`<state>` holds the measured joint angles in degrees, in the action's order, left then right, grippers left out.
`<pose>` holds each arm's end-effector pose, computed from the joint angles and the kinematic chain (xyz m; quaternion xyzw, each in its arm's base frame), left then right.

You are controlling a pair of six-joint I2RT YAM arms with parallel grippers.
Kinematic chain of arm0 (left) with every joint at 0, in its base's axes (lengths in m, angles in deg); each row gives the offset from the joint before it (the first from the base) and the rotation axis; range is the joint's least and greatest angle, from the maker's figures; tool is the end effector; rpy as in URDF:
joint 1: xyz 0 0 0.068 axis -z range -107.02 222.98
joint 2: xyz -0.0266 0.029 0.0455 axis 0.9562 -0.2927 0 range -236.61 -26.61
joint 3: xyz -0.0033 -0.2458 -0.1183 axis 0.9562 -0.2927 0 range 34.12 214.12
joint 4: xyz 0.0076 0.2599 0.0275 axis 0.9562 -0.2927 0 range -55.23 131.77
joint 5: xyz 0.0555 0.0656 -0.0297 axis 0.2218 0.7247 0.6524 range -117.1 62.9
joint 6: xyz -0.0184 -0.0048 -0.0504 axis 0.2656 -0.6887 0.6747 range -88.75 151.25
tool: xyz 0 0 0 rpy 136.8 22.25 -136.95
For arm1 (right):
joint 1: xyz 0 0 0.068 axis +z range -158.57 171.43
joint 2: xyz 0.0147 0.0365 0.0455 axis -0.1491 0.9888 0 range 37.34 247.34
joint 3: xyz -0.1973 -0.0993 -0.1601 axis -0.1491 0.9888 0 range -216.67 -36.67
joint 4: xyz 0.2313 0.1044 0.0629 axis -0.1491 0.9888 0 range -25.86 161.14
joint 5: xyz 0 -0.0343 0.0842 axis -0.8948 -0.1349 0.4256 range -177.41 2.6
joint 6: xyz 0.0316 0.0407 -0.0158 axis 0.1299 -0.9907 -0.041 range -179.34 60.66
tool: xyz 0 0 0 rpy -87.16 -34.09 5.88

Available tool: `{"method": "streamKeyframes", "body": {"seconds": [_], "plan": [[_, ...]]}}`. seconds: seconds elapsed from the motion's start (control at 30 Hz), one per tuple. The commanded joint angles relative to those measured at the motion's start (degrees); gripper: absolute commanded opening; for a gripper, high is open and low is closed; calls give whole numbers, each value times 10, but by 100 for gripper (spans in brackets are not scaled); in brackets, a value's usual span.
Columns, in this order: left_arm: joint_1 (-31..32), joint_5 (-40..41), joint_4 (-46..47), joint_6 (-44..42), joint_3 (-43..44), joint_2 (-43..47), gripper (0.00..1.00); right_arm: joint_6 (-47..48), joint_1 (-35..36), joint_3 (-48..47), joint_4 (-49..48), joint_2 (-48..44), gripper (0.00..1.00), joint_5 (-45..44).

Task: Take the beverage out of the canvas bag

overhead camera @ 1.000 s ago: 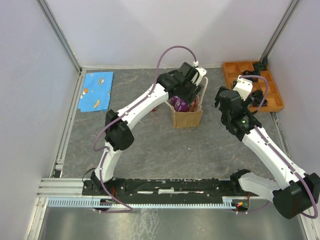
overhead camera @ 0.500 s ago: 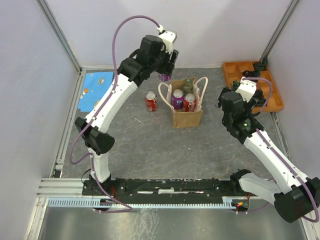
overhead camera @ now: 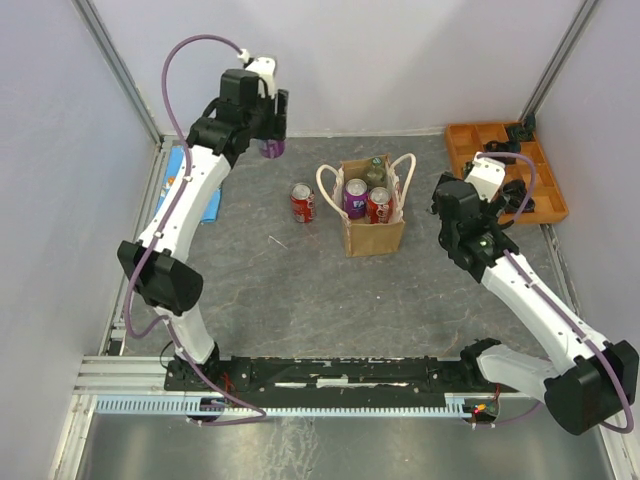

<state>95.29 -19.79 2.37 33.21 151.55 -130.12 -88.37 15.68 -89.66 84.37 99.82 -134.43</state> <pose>0.3752 -0.1490 0.4404 0.1156 0.8366 -0.0593 0.5321 0.2249 0.0728 0.3177 0.2332 0.7839 -0.1019 0.5663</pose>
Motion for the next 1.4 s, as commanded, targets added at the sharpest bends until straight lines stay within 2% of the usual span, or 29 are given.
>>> {"method": "streamKeyframes", "body": {"seconds": [0.0,0.3,0.63,0.8,1.03,1.27,1.37], "plan": [[-35,7,94,33,-85,59,3,10,-2,-13,-23,8,98,-12],[-62,-17,294,80,-378,132,3,8,-2,-18,-20,20,98,-4],[-66,-12,435,103,-508,136,3,12,-2,-21,-9,20,98,-3],[-66,1,472,99,-542,138,3,12,-2,-19,-8,21,98,1],[-67,12,468,85,-542,125,3,7,-2,-18,-11,24,97,10],[-67,26,443,84,-530,102,20,5,-2,-18,-9,24,97,16],[-67,22,428,85,-521,87,23,4,-2,-19,-8,24,97,16]]}}
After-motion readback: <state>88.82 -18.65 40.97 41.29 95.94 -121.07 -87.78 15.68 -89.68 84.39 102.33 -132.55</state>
